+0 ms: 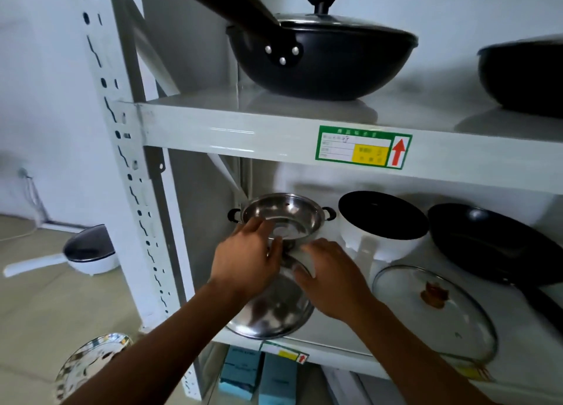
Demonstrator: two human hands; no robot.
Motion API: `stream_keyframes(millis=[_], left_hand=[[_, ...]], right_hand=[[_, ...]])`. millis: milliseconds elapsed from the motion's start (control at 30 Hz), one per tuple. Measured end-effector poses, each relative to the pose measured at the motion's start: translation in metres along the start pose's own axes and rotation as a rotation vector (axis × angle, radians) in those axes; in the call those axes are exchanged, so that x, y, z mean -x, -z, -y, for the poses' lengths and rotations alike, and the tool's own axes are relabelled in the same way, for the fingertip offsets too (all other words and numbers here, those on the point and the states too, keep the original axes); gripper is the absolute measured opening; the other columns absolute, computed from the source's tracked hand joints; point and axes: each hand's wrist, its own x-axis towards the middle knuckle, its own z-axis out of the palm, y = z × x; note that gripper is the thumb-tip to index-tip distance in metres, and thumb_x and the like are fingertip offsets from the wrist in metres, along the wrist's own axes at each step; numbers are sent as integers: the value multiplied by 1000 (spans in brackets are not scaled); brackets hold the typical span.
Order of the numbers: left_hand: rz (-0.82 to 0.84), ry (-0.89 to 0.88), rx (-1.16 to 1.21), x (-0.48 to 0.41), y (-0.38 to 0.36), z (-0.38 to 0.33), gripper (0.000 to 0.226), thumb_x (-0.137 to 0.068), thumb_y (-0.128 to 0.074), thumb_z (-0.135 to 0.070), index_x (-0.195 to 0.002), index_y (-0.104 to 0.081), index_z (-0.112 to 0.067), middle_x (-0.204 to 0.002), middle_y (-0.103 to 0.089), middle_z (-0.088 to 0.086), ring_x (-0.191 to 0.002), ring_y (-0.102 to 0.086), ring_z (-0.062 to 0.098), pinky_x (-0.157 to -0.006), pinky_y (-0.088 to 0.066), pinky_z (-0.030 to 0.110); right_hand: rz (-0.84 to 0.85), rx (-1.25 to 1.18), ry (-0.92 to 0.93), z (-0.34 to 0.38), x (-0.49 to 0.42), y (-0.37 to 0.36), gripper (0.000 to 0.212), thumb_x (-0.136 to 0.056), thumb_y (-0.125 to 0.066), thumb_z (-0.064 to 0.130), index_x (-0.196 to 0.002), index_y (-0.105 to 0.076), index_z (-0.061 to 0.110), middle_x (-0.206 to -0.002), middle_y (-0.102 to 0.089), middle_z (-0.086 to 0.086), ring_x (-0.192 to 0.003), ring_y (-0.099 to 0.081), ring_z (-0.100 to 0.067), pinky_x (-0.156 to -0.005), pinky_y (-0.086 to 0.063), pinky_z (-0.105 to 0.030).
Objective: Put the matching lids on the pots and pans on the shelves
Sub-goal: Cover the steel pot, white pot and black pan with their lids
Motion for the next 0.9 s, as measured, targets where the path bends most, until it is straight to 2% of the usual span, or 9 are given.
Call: stream_keyframes(millis=[233, 333, 433, 567, 667, 767, 900], left_hand=[[156, 46, -47, -30, -54, 39, 33, -94, -41, -37, -126, -48, -33, -126, -56, -2, -112, -56, 27, -78, -54, 44], [206, 80, -81, -47, -77, 57, 31, -94, -39, -34, -123, -50, -30, -113, -64, 4, -101, -62, 27, -74, -54, 41], [216, 113, -105, -63, -97, 70, 27, -96, -35, -35, -118, -51, -28, -101, -67, 10, -89, -65, 32, -71, -53, 40], [243, 131, -92, -84, -119, 82, 29, -95, -39, -34, -118, -56, -29, -103, -67, 12, -93, -65, 34, -75, -52, 41], [331, 113, -89, -93, -130, 86, 27, -94, -44, -29, -116, -59, -28, -109, -67, 10, -99, -63, 32, -79, -51, 40], [431, 116, -103, -99, -136, 95, 28, -87, -52, -20, -110, -65, -27, -109, -68, 6, -103, -65, 29, -85, -54, 40], [408, 120, -18, -103, -133, 105, 40, -85, -50, -7, -114, -69, -26, -114, -69, 9, -107, -64, 30, -89, -50, 35]], right_hand=[[97, -42, 52, 3, -36, -72, 34, -83, -54, 47, -112, -57, 31, -116, -63, 2, -110, -56, -18, -87, -48, -31], [90, -65, 60, 1, -46, -96, 37, -80, -50, 55, -109, -57, 33, -111, -65, 5, -106, -60, -17, -89, -51, -35], [101, -42, 70, -7, -52, -114, 47, -77, -47, 58, -116, -57, 33, -117, -64, 5, -110, -58, -20, -91, -50, -39], [98, -71, 36, -17, -56, -125, 46, -77, -55, 57, -113, -59, 30, -117, -65, 5, -110, -59, -21, -92, -50, -38], [92, -118, 5, -18, -55, -126, 37, -81, -60, 47, -112, -60, 27, -111, -68, 2, -107, -60, -20, -89, -46, -31], [69, -143, -6, -23, -47, -118, 36, -85, -58, 45, -116, -61, 27, -112, -67, 3, -108, -59, -17, -91, -44, -28], [2, -159, -50, -30, -31, -93, 40, -87, -55, 47, -122, -59, 29, -116, -64, 5, -109, -57, -14, -97, -44, -30]])
